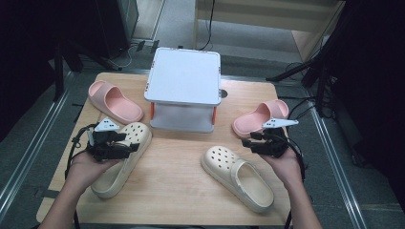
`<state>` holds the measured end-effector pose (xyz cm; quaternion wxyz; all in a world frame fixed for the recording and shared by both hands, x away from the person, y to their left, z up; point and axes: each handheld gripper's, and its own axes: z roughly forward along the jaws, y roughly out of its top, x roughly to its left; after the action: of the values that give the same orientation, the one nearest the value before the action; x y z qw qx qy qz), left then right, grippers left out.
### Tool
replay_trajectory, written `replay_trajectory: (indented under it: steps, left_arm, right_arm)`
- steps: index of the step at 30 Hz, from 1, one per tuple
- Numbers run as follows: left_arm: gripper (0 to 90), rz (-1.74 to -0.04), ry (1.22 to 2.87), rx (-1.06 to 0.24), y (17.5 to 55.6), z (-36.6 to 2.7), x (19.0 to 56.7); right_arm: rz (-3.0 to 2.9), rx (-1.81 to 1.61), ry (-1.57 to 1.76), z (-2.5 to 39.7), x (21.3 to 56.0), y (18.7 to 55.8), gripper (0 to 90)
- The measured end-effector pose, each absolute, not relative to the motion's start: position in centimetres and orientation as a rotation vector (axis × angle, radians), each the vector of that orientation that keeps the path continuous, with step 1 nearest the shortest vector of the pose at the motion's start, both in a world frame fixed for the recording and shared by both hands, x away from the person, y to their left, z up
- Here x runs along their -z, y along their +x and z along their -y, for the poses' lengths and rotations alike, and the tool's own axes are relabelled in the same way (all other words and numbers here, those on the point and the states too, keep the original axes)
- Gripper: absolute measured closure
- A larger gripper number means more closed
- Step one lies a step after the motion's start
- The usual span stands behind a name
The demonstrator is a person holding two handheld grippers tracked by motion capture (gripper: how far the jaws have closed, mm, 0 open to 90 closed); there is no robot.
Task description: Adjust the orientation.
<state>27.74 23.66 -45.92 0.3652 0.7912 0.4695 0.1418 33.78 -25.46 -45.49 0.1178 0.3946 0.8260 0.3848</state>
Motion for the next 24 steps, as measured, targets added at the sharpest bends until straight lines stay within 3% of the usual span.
replay_trajectory:
  steps: [24]
  left_arm:
    - [34.0, -1.220, 2.020, -0.314, 26.9, -23.8, 44.4]
  right_arm:
    - [-2.405, -1.181, 1.125, 25.0, 44.5, 32.5, 45.2]
